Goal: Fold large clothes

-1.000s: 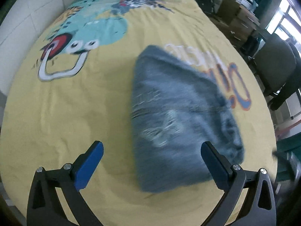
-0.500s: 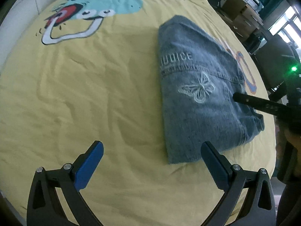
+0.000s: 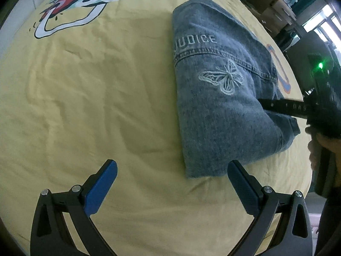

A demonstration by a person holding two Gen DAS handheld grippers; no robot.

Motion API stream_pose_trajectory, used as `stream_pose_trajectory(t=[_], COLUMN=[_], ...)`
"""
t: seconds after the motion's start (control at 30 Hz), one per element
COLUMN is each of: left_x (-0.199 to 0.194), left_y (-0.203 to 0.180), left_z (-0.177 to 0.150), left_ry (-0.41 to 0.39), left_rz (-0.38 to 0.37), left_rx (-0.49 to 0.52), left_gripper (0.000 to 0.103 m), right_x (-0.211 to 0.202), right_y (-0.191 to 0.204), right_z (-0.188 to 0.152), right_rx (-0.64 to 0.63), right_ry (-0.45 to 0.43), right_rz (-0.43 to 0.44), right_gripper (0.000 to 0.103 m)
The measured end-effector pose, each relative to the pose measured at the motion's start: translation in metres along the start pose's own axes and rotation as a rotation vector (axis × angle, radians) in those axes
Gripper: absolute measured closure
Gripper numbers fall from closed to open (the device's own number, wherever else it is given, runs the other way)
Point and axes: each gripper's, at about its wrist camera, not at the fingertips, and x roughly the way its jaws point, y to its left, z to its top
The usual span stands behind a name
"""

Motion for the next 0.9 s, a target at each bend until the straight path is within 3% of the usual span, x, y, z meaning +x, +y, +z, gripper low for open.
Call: stream_pose_trajectory(t=[0.03, 0.1, 0.17, 0.33, 0.53, 0.6, 0.7, 0.9], left_x=[0.001, 0.002, 0.002, 0.000, -0.005, -0.006, -0.006, -0.005], left_y=[0.000, -0.001, 0.000, -0.003, -0.007, -0.006, -0.011, -0.015], left_z=[0.000, -0.001, -0.002, 0.000, 0.005, 0.007, 0.010, 0.009], left_ry=[0.003, 0.011, 0.016, 0.011, 0.001, 0.002, -0.002, 0.002], left_rz=[0.006, 0.021, 0.022, 0.038, 0.049, 0.052, 0.052, 0.041], left_rx=[0.007, 0.019, 0.022, 0.044, 0.061, 0.068, 0.079, 0.089], left_gripper=[0.001, 0.001, 0.001, 0.001, 0.001, 0.001, 0.001, 0.001], right_x=[-0.001, -0.004, -0.011, -0.042, -0.072, -0.081, -0.083, -0.070], right_y=[0.000, 0.001, 0.005, 0.001, -0.021, -0.033, -0.045, -0.059], right_z=[0.003, 0.005, 0.003, -0.006, -0.015, -0.021, -0.031, -0.052], right_rx=[0.017, 0.012, -0.009, -0.019, 0.000, 0.026, 0.003, 0.057], right_ry=[0.009, 0.003, -0.018, -0.137, -0.213, -0.221, -0.211, -0.201], right_rz=[0.026, 0.027, 0.046, 0.063, 0.039, 0.075, 0.024, 0.033], right_gripper=[0.057, 0.085, 0.092, 0.095, 0.099, 0.099, 0.099, 0.099])
